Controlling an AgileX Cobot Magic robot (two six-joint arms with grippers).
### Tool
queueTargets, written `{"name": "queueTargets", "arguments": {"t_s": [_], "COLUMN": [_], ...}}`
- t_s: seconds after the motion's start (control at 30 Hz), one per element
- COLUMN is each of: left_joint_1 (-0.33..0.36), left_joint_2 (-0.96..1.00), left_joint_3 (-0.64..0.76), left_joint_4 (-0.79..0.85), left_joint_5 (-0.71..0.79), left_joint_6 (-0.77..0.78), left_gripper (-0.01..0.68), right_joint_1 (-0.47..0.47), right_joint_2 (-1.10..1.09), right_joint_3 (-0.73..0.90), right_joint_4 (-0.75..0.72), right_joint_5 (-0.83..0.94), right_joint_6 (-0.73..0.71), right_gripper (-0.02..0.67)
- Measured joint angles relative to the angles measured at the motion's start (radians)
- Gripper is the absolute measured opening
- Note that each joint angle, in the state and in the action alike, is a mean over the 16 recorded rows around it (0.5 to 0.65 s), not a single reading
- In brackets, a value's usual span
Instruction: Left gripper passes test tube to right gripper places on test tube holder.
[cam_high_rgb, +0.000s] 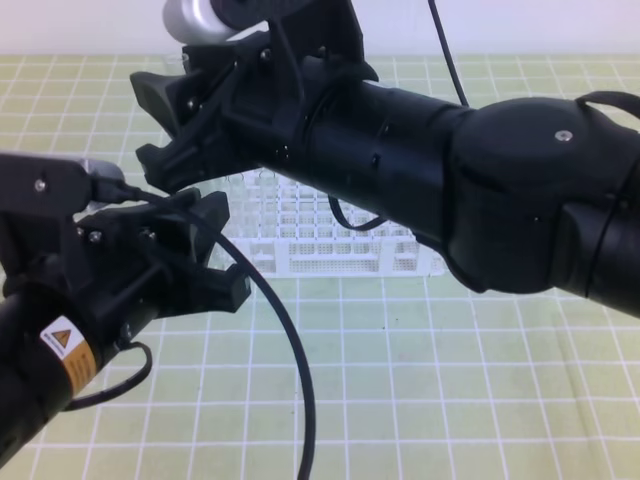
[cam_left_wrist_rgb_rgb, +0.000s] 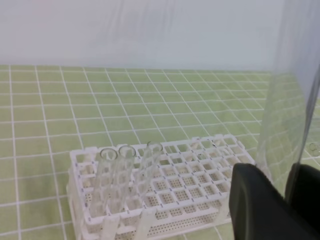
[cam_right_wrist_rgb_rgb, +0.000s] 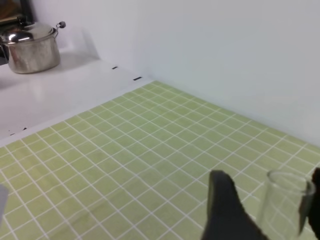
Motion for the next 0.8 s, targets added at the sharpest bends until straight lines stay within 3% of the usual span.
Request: {"name": "queueTargets", "arguments": {"t_s": [0.5,0.8], "left_joint_1": [0.0,0.0], "left_joint_2": [0.0,0.001], "left_joint_3": [-0.008,-0.007], "left_joint_4": [-0.006,-0.014], "left_joint_5": [-0.005,-0.009], "left_joint_6": [-0.006,-0.007], "left_gripper": [0.028,0.04], "right_joint_1": [0.0,0.0], "right_joint_2": [0.006,0.006], "right_joint_3": [-0.004,-0.004], "right_joint_4": [0.009,0.013], "right_joint_5": [0.0,0.002], "right_joint_6": [0.0,0.001], "right_gripper": [0.293,0.203]}}
